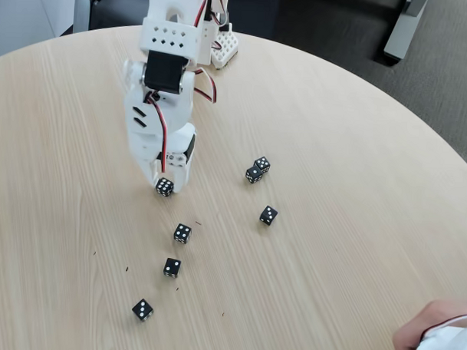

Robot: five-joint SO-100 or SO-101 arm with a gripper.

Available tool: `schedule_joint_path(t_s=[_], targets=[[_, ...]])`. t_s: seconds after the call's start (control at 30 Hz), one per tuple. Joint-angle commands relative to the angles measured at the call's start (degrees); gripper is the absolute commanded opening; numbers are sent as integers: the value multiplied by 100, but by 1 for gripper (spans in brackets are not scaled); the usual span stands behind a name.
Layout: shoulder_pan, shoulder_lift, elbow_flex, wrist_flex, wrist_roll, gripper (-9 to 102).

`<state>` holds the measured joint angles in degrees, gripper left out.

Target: Pick up the dice with number 6

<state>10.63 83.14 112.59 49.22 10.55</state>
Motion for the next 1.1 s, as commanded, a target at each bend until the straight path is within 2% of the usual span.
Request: schedule_joint_path(t_s=[0.0,0.3,0.53,0.8,1.07], targets=[[35,26,-44,35,149,0],[-70,396,-53,132,914,0],[-97,2707,-132,1450,1345,0],[-79,5704,123,2399,826,0],[-79,7708,1582,2619,255,0]])
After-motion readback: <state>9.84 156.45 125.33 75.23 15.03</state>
